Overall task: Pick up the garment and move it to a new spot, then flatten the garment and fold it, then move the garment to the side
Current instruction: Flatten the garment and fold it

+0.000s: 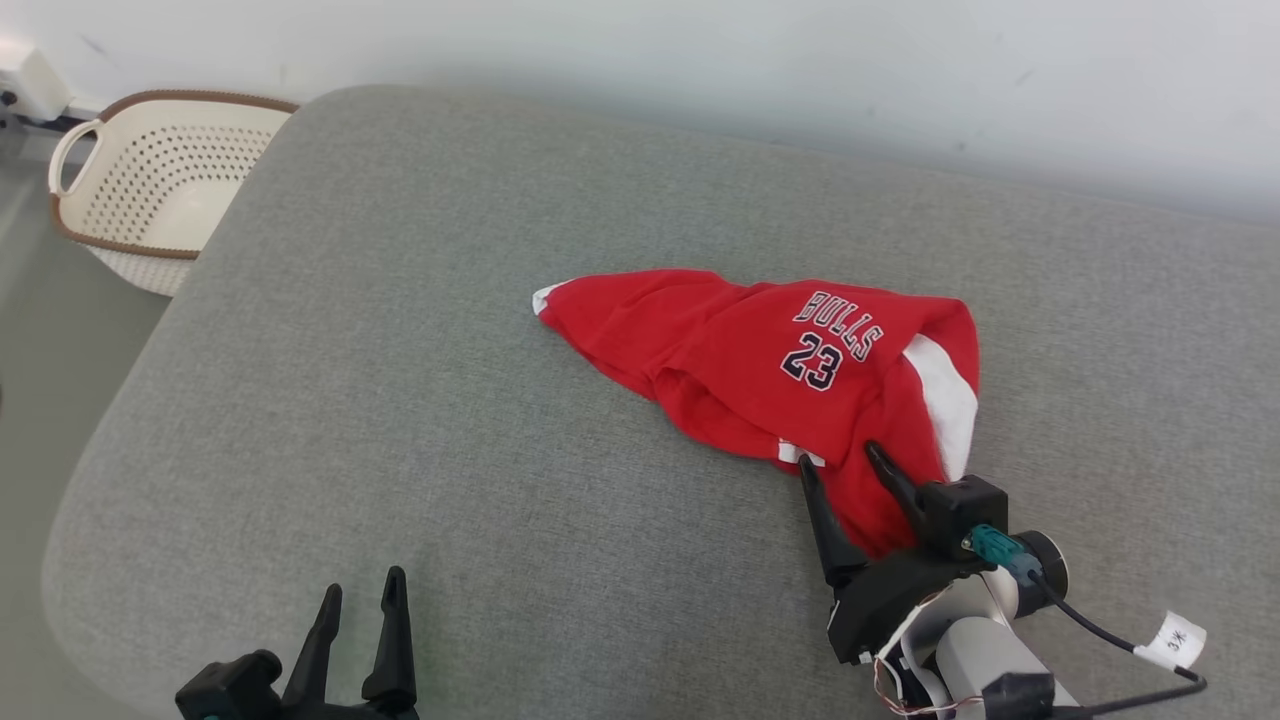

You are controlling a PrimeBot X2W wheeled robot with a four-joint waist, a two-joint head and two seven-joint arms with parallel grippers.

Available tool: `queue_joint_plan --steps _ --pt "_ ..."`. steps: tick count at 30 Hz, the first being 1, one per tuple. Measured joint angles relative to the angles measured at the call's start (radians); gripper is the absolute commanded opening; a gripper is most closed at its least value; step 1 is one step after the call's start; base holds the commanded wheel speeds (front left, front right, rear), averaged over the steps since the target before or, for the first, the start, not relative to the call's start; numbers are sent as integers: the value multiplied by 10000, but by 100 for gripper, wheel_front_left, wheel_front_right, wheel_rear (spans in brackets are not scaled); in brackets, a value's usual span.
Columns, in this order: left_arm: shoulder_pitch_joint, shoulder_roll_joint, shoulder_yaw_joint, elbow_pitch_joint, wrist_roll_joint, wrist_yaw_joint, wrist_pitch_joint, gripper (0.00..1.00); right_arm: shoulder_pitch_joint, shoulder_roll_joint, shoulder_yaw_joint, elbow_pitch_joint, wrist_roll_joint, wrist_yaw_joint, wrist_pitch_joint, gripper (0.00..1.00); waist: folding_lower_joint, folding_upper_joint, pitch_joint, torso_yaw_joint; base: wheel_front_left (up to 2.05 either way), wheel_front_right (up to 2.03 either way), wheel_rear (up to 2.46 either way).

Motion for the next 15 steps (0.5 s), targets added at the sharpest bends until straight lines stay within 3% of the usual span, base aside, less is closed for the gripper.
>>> queue_joint_plan --steps 2,5,10,15 --pt "1 2 -31 -12 -86 13 0 100 -127 40 -157 376 -190 0 0 100 0 0 42 86 0 0 0" --pt "1 6 -46 -12 -232 71 0 100 -338 127 -324 769 -355 0 0 80 0 0 100 205 0 0 0" --pt "-1 2 -155 -36 -268 77 0 100 -649 209 -353 1045 -535 0 0 0 0 0 198 373 0 0 0" --pt "8 2 -318 -96 -399 117 0 100 -792 238 -222 510 -527 0 0 0 0 0 303 511 0 0 0"
